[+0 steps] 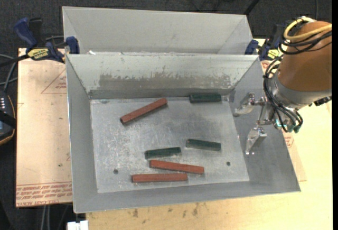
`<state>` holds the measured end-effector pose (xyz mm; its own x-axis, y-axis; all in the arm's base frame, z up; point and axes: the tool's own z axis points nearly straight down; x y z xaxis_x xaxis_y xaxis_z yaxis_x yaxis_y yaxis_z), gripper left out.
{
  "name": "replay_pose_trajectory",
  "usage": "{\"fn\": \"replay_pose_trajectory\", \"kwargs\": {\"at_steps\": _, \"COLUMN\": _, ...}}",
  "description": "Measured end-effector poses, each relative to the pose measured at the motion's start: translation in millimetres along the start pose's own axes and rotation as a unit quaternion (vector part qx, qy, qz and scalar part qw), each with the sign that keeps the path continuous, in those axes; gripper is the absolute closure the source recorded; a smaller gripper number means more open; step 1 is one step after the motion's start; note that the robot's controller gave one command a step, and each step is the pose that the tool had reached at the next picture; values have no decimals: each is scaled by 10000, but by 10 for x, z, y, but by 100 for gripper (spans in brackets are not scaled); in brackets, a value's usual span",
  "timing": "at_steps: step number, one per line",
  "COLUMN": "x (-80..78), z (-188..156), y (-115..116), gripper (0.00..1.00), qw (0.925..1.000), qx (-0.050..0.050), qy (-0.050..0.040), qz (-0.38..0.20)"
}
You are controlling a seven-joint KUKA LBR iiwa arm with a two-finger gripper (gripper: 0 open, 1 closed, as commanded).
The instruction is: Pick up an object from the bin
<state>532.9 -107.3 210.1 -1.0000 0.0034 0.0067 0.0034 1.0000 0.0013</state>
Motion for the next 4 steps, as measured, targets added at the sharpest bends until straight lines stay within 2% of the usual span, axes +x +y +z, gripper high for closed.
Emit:
{"fn": "replay_pose_trajectory", "kwargs": {"at_steps": 1, "x": -17, "z": -39, "y": 5, "gripper": 0, "qw": 10000, "qx": 5, "qy": -38, "qz": -14}}
{"fn": "replay_pose_trajectory", "kwargs": {"at_steps": 2, "x": -94, "z": 383, "y": 44, "gripper": 0, "qw": 10000, "qx": 15, "qy": -81, "qz": -27}}
{"fn": "replay_pose_trajectory", "kwargs": {"at_steps": 3, "x": 145, "z": 1186, "y": 273, "gripper": 100, "qw": 10000, "qx": 4, "qy": -34, "qz": -28}}
{"fn": "replay_pose_trajectory", "kwargs": {"at_steps": 4, "x": 145, "z": 1186, "y": 274, "gripper": 0, "qw": 10000, "qx": 4, "qy": -34, "qz": -28}}
